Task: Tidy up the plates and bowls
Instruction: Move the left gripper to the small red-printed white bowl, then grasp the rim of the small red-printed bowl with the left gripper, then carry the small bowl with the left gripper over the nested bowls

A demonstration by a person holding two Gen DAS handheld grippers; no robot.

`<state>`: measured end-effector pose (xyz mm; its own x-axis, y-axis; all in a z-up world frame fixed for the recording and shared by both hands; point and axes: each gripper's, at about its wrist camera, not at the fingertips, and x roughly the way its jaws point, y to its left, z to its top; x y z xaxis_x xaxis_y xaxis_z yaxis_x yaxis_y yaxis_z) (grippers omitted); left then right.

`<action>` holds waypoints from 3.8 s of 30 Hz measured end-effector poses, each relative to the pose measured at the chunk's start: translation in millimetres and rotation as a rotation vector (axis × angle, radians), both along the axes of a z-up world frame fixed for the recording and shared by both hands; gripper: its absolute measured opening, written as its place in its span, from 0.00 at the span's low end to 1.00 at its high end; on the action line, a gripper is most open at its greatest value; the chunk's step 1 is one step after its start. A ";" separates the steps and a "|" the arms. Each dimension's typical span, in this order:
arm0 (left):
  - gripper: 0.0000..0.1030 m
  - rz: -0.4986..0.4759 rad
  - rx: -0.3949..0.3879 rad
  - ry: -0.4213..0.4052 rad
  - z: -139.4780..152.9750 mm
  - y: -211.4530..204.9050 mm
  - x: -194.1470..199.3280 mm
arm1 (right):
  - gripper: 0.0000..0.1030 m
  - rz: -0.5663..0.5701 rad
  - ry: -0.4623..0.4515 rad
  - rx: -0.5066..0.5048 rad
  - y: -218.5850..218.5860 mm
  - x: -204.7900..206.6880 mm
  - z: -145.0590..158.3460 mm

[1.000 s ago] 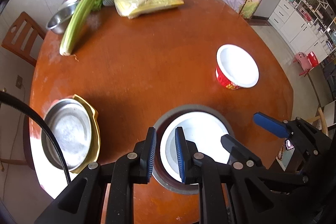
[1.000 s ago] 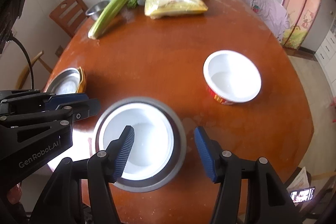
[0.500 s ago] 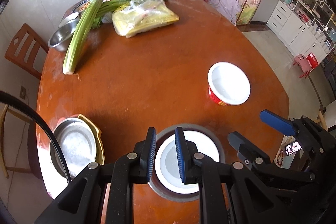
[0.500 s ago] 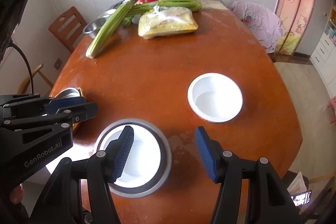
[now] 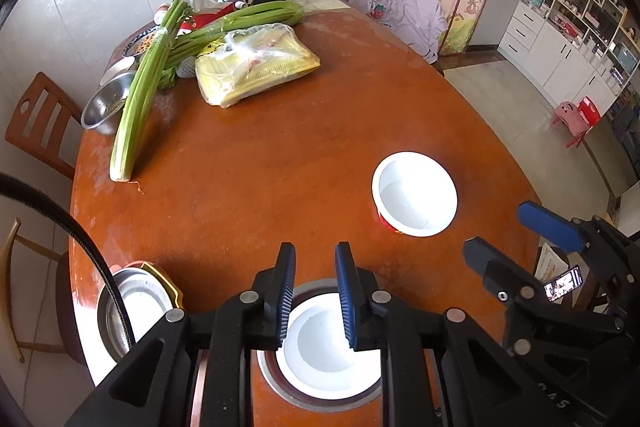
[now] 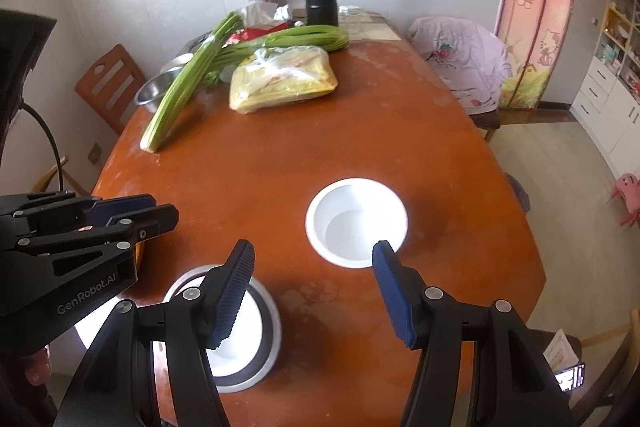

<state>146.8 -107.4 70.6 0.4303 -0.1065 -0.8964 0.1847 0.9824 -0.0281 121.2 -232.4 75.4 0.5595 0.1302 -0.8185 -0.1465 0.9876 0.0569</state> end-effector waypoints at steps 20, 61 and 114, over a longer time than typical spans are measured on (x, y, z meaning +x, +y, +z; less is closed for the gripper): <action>0.30 -0.056 0.016 0.055 -26.2 -40.0 37.4 | 0.65 -0.114 0.054 0.005 -50.5 29.3 -19.4; 0.31 -0.113 -0.026 0.256 -114.3 -71.4 120.1 | 0.65 -0.166 0.264 -0.021 -74.0 100.9 -103.6; 0.22 -0.062 -0.117 0.168 -59.1 -28.2 90.3 | 0.54 0.046 0.173 -0.001 -6.6 73.8 -58.4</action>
